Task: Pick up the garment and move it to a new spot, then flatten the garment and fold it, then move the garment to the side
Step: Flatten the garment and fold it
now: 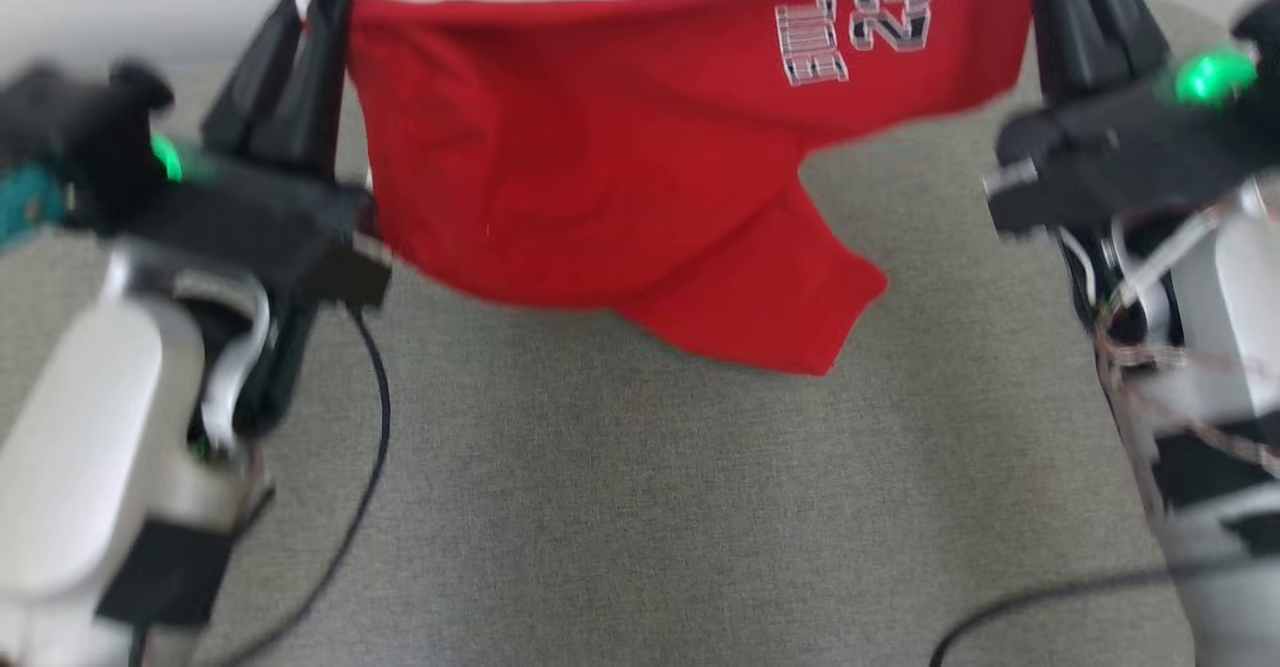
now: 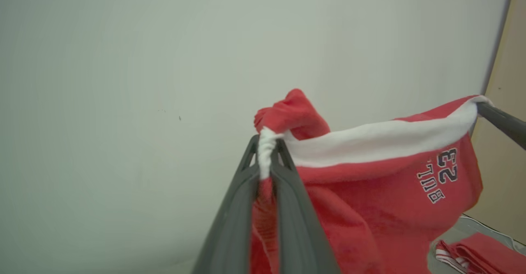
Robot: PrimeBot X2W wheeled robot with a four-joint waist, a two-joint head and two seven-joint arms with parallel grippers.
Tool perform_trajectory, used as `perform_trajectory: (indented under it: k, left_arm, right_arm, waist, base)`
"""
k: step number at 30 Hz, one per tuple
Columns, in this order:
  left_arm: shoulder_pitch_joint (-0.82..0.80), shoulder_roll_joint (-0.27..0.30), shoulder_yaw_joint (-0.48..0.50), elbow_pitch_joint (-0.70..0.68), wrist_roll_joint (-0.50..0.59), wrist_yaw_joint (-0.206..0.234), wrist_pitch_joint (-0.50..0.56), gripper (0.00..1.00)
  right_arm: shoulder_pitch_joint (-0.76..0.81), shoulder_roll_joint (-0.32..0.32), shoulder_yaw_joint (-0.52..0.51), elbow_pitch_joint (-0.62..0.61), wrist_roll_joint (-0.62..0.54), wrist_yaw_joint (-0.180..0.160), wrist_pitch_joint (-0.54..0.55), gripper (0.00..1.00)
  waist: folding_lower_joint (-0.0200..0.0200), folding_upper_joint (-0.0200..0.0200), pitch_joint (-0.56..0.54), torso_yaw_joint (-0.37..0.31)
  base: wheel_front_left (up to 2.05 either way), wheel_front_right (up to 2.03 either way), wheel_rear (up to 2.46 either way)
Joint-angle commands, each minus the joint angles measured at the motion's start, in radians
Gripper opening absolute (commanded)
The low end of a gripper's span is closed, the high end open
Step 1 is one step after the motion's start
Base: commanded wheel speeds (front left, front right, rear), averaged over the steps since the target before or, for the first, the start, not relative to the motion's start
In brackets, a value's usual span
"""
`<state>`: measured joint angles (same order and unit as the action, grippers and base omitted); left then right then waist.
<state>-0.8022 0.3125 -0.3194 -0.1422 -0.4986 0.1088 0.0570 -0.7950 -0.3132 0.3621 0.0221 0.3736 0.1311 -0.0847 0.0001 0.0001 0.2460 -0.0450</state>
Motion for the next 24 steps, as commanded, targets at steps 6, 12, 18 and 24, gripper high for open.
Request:
perform_trajectory:
  k: [6,12,18,24]
  left_arm:
    - [-0.269,-0.053,-0.016,0.334,-0.031,-0.076,0.005,0.0]
    - [-0.519,-0.098,-0.025,0.67,-0.036,-0.127,-0.003,0.0]
    - [-0.7,-0.113,-0.016,0.9,-0.01,-0.143,-0.102,0.0]
    - [-0.798,-0.132,-0.026,1.053,0.001,-0.166,-0.173,0.0]
  right_arm:
    - [-0.282,-0.013,0.098,0.287,0.091,-0.001,0.003,0.0]
    - [-0.533,-0.001,0.174,0.553,0.155,-0.001,-0.03,0.0]
    - [-0.721,0.035,0.189,0.76,0.181,-0.001,-0.127,0.0]
    - [-0.83,0.089,0.204,0.892,0.196,-0.001,-0.164,0.0]
  waist:
    - [-0.0001,-0.0001,0.095,0.016]
    - [-0.0001,-0.0001,0.141,0.02]
    - [-0.0001,-0.0001,0.147,0.016]
    - [-0.0001,-0.0001,0.171,0.006]
  base:
    - [0.0,0.0,0.0]
    - [0.0,0.0,0.0]
    - [0.0,0.0,0.0]
    - [0.0,0.0,0.0]
